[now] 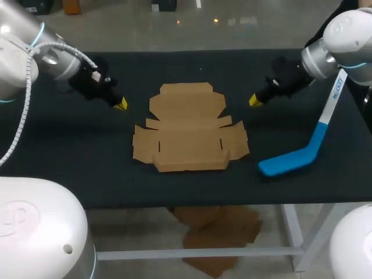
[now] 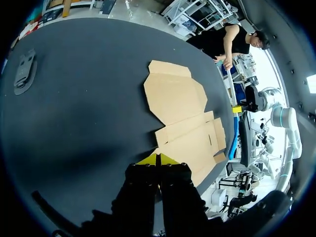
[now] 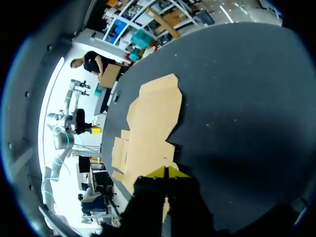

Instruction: Assemble the packaging by folding the flat box into shape, placing the metal phone stand inside, and closing the box properly

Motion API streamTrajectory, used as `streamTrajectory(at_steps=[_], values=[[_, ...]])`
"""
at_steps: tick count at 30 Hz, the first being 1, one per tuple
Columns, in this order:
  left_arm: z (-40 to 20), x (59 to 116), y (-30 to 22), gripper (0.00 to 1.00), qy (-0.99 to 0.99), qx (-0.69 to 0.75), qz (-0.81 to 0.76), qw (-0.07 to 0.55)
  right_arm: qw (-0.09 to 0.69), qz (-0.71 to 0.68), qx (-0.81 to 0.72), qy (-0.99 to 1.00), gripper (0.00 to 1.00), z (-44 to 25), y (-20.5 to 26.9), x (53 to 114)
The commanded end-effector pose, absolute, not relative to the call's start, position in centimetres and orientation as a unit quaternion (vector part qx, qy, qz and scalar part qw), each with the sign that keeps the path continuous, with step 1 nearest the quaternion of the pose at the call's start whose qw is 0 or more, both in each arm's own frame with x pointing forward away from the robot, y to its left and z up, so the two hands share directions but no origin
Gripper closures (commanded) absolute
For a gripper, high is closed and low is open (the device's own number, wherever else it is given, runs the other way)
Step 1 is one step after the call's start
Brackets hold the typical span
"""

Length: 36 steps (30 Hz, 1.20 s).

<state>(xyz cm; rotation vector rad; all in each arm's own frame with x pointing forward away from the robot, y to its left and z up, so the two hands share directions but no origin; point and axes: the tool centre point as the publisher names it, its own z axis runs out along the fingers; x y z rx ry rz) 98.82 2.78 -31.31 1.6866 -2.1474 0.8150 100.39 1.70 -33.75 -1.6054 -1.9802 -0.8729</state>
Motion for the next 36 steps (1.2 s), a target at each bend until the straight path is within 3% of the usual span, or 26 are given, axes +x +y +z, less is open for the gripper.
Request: streamTrajectory(at_steps=[1,36], values=[[-31.7,99.1,2.6,1.0,-0.751,0.576,0.287,0.148,0.22,-0.316,-0.577,-0.72,1.0,-34.0,1.7,100.6],[-35.5,99.1,2.0,1.0,-0.777,0.545,0.29,0.124,0.226,-0.279,-0.549,-0.754,1.0,-37.2,3.7,102.7]])
